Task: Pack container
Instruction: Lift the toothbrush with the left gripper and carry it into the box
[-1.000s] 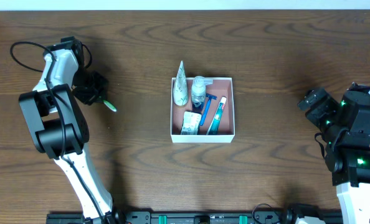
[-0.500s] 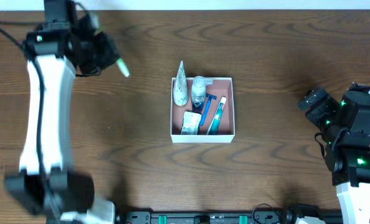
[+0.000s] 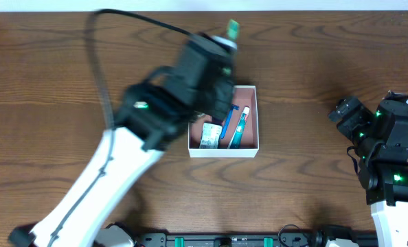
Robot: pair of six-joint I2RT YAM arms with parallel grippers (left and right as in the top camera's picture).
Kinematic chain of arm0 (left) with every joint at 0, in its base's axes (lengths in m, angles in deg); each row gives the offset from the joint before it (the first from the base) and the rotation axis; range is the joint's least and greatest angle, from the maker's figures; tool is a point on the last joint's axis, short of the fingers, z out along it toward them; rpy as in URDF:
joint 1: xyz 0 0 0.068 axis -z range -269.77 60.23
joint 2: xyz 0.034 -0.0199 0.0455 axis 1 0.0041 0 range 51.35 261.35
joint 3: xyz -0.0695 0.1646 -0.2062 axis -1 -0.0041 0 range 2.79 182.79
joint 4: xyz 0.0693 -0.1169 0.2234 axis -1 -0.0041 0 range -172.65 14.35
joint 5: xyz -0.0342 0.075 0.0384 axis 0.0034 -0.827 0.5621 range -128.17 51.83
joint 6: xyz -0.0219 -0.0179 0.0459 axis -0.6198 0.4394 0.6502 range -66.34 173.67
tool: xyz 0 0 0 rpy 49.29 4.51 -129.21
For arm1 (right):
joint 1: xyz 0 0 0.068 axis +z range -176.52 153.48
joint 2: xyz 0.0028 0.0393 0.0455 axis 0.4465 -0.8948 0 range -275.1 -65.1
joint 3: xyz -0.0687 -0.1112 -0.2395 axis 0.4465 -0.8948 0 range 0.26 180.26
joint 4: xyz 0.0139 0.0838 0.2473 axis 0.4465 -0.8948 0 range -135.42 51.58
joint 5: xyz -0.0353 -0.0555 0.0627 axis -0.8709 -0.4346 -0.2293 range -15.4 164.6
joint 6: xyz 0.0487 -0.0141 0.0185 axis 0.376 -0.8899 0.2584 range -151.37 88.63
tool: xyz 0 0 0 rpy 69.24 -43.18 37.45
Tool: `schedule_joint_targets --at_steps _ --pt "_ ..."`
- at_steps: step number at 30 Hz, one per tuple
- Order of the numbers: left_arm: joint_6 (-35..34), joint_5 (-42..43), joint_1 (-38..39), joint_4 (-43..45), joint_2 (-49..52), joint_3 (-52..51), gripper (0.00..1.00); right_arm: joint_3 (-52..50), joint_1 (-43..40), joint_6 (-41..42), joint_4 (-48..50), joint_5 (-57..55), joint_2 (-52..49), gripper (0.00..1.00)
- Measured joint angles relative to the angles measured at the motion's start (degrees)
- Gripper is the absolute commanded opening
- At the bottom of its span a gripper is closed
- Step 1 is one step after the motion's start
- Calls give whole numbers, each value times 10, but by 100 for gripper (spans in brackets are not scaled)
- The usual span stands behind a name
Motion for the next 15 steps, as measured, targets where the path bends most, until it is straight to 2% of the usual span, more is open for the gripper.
schedule_joint_targets --at_steps 6,15 --pt "-34 -26 48 2 111 -5 6 0 0 0 0 0 0 99" --pt "-158 -37 52 1 261 -14 6 0 0 0 0 0 0 99"
